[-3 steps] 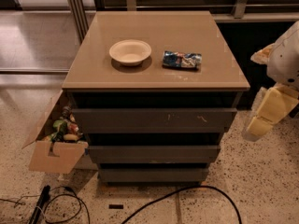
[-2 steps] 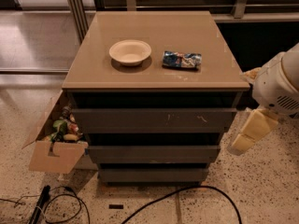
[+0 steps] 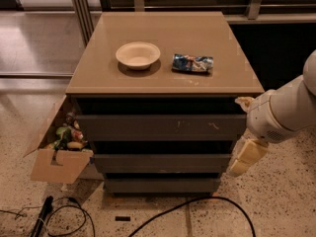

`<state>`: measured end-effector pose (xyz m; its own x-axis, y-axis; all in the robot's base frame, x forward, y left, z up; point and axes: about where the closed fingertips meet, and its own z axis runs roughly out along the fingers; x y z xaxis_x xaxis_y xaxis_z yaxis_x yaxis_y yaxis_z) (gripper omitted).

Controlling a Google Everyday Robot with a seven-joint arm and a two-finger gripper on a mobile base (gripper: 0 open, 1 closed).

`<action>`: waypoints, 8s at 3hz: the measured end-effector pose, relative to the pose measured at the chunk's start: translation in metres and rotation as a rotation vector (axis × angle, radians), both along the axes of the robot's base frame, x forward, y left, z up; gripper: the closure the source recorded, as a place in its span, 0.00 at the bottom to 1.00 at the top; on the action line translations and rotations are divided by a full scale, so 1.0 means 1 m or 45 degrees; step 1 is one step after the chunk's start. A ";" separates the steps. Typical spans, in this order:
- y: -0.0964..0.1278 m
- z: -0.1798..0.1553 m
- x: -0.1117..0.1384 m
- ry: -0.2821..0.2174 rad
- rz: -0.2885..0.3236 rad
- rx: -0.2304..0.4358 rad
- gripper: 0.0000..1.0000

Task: Open middle drawer

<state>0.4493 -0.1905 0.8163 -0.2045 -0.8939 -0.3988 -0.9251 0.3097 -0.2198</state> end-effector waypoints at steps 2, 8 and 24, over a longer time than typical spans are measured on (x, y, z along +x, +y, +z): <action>-0.011 -0.009 0.015 -0.077 0.095 -0.145 0.00; 0.030 -0.237 0.011 0.139 0.007 0.169 0.00; 0.072 -0.371 0.110 -0.160 0.058 0.294 1.00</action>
Offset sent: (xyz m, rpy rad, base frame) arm 0.0152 -0.0092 -0.0126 -0.0963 -0.0431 0.0646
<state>0.5592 -0.1183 0.4457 -0.1019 -0.7835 -0.6130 -0.9092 0.3234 -0.2622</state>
